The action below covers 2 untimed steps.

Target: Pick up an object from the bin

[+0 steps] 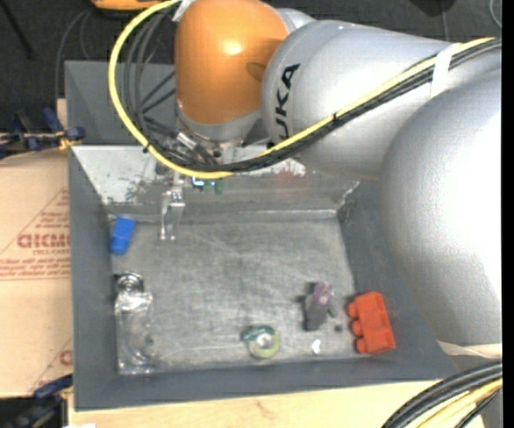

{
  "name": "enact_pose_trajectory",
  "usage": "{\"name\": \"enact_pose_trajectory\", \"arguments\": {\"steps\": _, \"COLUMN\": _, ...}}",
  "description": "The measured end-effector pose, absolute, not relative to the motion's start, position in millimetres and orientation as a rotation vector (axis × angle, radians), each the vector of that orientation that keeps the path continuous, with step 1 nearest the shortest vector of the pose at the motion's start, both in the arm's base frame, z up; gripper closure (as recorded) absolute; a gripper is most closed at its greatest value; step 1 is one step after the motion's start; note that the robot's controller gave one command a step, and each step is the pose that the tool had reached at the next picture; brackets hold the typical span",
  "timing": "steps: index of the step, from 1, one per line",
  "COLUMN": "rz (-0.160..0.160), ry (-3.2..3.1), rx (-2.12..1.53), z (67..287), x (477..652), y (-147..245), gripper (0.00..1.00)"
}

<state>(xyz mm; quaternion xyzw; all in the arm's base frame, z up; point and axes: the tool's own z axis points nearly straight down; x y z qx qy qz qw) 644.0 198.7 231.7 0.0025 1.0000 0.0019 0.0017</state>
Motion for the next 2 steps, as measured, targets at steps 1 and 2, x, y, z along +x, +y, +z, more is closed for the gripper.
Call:
{"name": "enact_pose_trajectory", "arguments": {"steps": 1, "rz": -0.004, "ry": 3.15, "rx": 0.002, "z": 168.3, "x": 580.6, "y": 127.9, "gripper": 0.0}}
{"name": "enact_pose_trajectory", "arguments": {"steps": 2, "rz": 0.004, "ry": 3.131, "rx": 0.047, "z": 71.7, "x": 543.8, "y": 26.0, "gripper": 0.0}}
